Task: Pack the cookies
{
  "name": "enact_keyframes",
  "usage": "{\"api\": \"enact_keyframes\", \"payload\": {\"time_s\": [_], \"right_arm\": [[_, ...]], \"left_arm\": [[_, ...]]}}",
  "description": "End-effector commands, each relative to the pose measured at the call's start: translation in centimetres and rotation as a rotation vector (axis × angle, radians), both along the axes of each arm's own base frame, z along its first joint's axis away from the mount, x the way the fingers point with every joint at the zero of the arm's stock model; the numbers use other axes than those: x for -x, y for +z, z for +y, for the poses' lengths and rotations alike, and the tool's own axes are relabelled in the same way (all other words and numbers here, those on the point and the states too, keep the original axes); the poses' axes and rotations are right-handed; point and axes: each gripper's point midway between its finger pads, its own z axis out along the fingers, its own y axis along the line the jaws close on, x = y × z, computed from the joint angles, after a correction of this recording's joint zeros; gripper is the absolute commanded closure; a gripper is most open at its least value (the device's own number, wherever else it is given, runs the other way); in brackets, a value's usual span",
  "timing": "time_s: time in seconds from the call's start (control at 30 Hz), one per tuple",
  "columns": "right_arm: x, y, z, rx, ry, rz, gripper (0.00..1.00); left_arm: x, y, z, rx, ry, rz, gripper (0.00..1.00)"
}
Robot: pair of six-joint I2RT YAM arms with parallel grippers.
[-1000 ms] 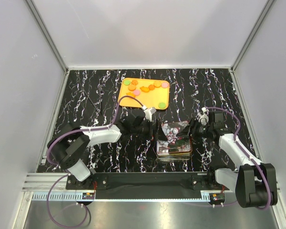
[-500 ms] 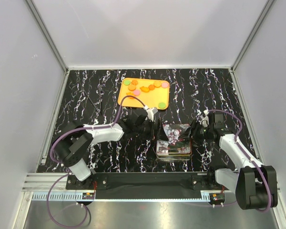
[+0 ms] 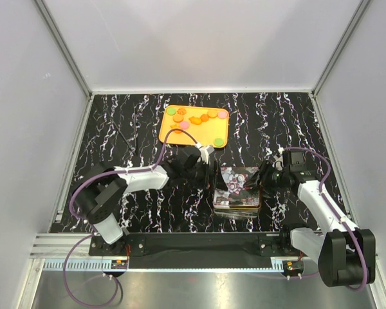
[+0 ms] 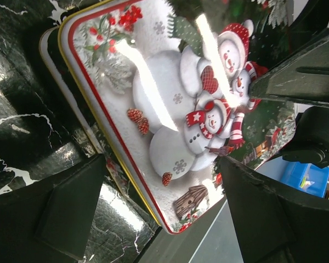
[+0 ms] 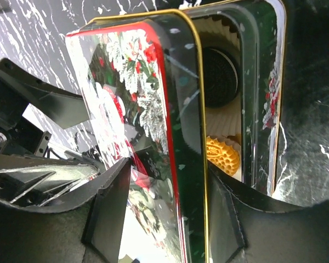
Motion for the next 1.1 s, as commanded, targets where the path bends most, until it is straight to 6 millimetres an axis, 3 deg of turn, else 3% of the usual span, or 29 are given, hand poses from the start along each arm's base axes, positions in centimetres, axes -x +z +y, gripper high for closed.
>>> {"api": "enact_keyframes", "payload": {"time_s": [0.0, 0.93, 1.07], "right_arm": [[-0.8, 1.0, -1.1, 0.061, -0.055, -0.021, 0.41], [0.2, 1.8, -3.5, 0.180, -0.190, 0.053, 0.25], [0.3, 1.7, -4.6, 0.237, -0.240, 0.081, 0.24]], "left_arm": [[-0.4, 1.6, -1.4, 0.046, -0.039, -0.043, 0.09], [-0.4, 0.9, -2.2, 0.036, -0.060, -0.024, 0.10], [-0.4, 0.9, -2.4, 0.034, -0.065, -0.023, 0.10]]}}
